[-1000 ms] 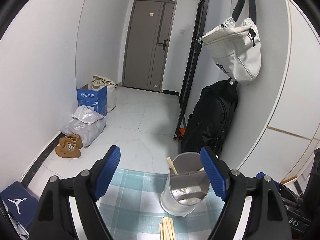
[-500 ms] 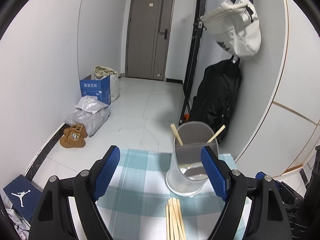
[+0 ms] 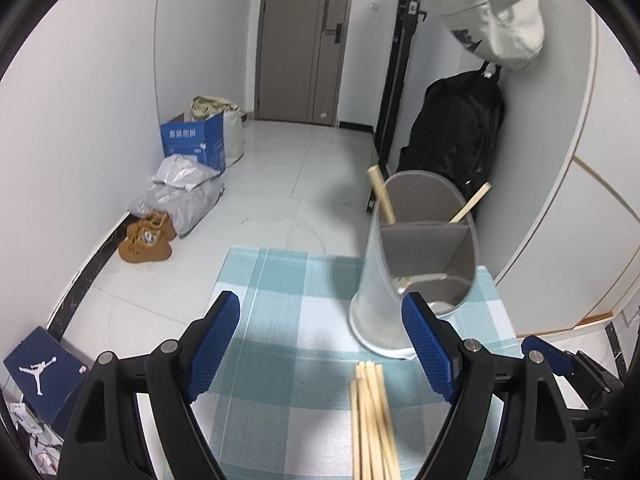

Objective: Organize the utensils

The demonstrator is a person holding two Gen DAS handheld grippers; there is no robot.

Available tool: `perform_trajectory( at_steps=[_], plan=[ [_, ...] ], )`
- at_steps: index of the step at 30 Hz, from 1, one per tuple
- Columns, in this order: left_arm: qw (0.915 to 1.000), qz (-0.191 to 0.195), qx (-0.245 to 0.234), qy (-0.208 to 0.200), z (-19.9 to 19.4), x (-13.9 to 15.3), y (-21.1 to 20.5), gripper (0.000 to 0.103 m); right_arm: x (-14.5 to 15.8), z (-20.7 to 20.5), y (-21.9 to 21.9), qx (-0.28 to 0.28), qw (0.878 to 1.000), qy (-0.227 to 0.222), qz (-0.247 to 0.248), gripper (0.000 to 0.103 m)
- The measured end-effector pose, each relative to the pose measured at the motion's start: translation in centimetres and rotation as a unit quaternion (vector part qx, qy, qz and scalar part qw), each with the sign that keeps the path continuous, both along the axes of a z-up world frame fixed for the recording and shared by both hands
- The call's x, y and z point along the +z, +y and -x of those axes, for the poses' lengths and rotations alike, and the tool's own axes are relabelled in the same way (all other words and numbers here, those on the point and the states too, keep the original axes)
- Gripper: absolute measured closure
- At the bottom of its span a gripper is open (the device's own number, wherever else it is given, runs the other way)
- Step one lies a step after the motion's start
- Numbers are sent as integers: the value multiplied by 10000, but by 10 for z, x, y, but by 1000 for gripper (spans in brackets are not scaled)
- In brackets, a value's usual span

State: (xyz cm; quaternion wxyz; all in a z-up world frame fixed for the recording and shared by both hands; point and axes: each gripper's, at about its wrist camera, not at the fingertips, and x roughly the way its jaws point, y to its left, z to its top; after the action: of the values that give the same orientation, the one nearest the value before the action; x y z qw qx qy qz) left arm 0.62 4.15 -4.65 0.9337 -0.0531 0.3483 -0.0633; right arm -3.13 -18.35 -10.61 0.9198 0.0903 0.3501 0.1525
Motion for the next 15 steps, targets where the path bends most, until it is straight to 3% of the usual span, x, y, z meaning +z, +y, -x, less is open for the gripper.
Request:
perform_trajectory(
  at_steps=[8, 15],
  plan=[
    [9990, 16, 127, 418, -12, -18, 18, 23, -30, -13, 11, 204, 9979, 571, 238, 30],
    [9949, 125, 249, 965, -28, -33, 30, 23, -59, -27, 35, 526, 9909, 1068, 620, 56]
  ],
)
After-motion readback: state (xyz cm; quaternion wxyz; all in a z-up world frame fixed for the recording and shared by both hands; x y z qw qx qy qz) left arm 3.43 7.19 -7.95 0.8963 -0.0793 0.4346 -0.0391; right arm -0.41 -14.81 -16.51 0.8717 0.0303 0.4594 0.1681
